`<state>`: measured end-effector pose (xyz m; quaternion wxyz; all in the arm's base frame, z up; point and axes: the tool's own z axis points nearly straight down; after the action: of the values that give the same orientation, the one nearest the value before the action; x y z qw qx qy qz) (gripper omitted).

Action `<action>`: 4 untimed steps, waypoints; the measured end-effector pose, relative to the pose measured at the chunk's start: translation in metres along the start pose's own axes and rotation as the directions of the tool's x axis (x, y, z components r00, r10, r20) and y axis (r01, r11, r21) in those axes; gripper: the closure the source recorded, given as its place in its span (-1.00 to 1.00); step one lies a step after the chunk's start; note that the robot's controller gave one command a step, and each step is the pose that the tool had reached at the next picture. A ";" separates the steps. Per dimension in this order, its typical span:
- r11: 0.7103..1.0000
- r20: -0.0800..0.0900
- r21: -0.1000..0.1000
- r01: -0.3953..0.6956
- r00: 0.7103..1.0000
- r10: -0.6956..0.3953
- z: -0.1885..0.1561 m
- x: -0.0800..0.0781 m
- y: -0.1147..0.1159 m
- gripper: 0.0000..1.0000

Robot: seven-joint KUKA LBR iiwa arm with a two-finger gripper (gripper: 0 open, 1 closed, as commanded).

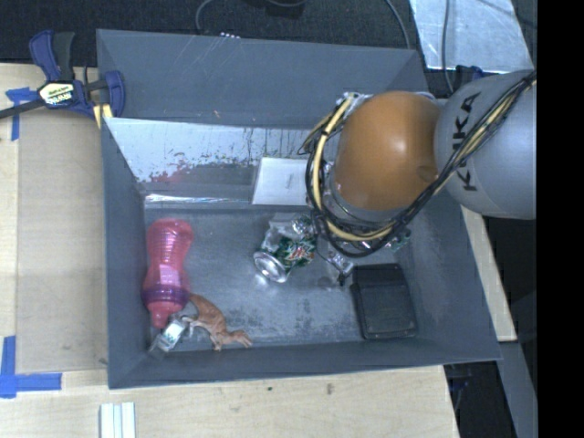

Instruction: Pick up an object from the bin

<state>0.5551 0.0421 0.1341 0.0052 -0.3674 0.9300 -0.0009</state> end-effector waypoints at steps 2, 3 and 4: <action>0.966 0.003 0.002 0.257 0.966 -0.257 0.006 -0.020 0.000 -1.00; 0.970 -0.003 -0.007 0.243 0.970 -0.243 -0.023 -0.022 0.002 -1.00; 0.970 0.005 0.004 0.243 0.970 -0.243 -0.069 -0.025 -0.002 -1.00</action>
Offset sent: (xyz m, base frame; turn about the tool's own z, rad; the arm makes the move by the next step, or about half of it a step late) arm 0.0004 0.0176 -0.0118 -0.2094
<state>0.5744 0.0578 0.2038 0.0085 -0.4786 0.8780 -0.0022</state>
